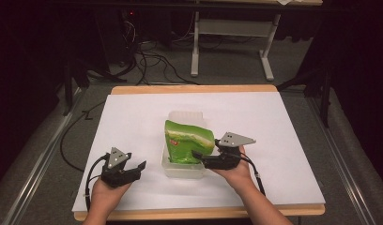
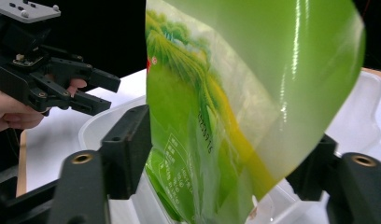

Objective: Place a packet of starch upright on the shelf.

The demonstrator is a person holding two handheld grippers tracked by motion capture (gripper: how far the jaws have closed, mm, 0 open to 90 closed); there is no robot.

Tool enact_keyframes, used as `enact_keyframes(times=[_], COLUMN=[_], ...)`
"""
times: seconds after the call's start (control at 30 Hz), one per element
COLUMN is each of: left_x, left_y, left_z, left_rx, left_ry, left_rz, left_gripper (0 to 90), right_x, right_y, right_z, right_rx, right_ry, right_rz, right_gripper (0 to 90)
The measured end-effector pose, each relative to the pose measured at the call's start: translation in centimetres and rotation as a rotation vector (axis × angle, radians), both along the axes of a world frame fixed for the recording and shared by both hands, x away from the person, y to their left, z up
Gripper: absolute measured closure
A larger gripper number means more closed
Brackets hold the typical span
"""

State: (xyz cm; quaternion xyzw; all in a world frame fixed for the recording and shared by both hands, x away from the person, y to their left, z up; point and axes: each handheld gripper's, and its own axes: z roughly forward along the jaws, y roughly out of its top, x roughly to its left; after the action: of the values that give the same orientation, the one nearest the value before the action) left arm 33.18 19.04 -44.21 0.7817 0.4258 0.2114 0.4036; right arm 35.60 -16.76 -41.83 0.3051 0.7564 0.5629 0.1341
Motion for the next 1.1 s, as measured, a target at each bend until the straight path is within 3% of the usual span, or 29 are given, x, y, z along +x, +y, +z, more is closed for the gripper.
enact_keyframes(times=[0.23,0.7,1.1], left_x=[0.0,0.0,0.0], left_y=[0.1,0.3,0.2], left_z=[0.1,0.2,0.2], left_rx=[-0.002,-0.004,-0.004], left_ry=[0.001,-0.004,-0.01], left_rz=[-0.003,-0.009,-0.017], left_gripper=[35.0,34.9,34.9], right_x=[-0.6,-1.4,-3.8], right_y=[-0.1,-1.2,-5.1], right_z=[0.4,-0.1,0.3], right_rx=[-0.027,-0.067,-0.118], right_ry=[-0.012,0.022,-0.008], right_rz=[-0.011,-0.034,-0.1], right_gripper=[26.7,24.9,25.0])
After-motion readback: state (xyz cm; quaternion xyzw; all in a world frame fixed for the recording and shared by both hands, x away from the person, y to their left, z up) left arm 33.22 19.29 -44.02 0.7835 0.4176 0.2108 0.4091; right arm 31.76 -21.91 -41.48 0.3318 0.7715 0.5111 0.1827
